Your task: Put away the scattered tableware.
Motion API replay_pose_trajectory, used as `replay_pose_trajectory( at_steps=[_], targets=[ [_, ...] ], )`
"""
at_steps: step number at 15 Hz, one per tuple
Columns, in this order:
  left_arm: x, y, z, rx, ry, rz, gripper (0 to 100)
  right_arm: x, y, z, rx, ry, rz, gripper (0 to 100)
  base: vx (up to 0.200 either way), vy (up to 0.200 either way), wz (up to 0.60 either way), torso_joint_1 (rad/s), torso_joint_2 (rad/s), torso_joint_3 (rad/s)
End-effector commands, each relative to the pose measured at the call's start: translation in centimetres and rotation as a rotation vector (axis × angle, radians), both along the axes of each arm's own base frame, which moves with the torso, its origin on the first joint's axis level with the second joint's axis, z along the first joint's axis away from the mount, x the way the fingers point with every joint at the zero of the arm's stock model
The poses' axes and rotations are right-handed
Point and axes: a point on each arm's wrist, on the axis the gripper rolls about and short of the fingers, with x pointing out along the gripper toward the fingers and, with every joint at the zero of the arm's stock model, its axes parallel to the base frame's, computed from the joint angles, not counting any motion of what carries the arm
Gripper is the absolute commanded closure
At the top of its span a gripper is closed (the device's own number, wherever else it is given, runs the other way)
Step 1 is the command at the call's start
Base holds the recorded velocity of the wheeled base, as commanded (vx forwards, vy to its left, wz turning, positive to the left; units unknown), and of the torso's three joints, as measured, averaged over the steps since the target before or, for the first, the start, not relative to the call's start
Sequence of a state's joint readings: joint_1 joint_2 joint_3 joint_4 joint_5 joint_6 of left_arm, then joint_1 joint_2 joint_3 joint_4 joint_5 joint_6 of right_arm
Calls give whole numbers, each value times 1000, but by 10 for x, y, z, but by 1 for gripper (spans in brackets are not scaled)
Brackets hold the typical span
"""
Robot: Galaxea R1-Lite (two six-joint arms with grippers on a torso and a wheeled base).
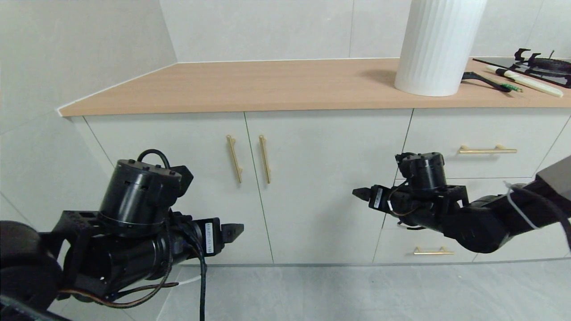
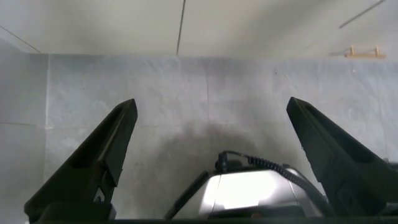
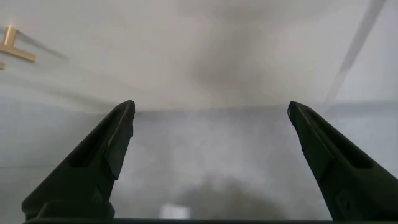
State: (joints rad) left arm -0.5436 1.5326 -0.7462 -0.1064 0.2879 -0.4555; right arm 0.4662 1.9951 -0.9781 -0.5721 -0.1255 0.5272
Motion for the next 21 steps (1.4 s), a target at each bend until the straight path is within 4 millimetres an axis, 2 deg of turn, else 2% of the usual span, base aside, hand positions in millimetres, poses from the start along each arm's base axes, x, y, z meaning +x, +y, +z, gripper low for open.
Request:
replay_pose_trajectory(
  at_steps=[1,4,6,7,8,10,11,12,13,15,17,18,21],
  targets=[
    [-12,15,21,-32,-82,39,0,-40,-21,52,-50,-147,-20,0,0,0,0,0,0,0],
    [-43,45,44,-9,-212,89,0,-91,-56,96,-73,-294,-32,0,0,0,0,0,0,0],
    [-81,76,58,68,-352,187,0,-142,-86,110,-134,-391,-70,0,0,0,0,0,0,0],
    [-101,88,65,75,-418,215,0,-168,-102,112,-172,-442,-95,0,0,0,0,0,0,0],
    [-115,95,68,74,-460,230,0,-184,-113,112,-194,-476,-113,0,0,0,0,0,0,0],
    [-176,122,72,167,-583,301,0,-253,-147,109,-273,-632,-207,0,0,0,0,0,0,0],
    [-182,123,71,179,-593,303,0,-259,-150,108,-279,-641,-218,0,0,0,0,0,0,0],
    [-211,130,64,198,-650,318,0,-289,-160,103,-286,-681,-270,0,0,0,0,0,0,0],
    [-226,134,60,191,-689,331,0,-308,-164,98,-286,-694,-282,0,0,0,0,0,0,0],
    [-246,138,50,178,-731,345,0,-339,-171,86,-322,-719,-282,0,0,0,0,0,0,0],
    [-270,141,32,192,-774,374,0,-376,-179,64,-409,-769,-301,0,0,0,0,0,0,0],
    [-277,142,26,201,-795,384,0,-384,-180,57,-438,-775,-316,0,0,0,0,0,0,0],
    [-281,140,21,200,-809,436,0,-385,-182,57,-484,-704,-530,0,0,0,0,0,0,0]
  ],
)
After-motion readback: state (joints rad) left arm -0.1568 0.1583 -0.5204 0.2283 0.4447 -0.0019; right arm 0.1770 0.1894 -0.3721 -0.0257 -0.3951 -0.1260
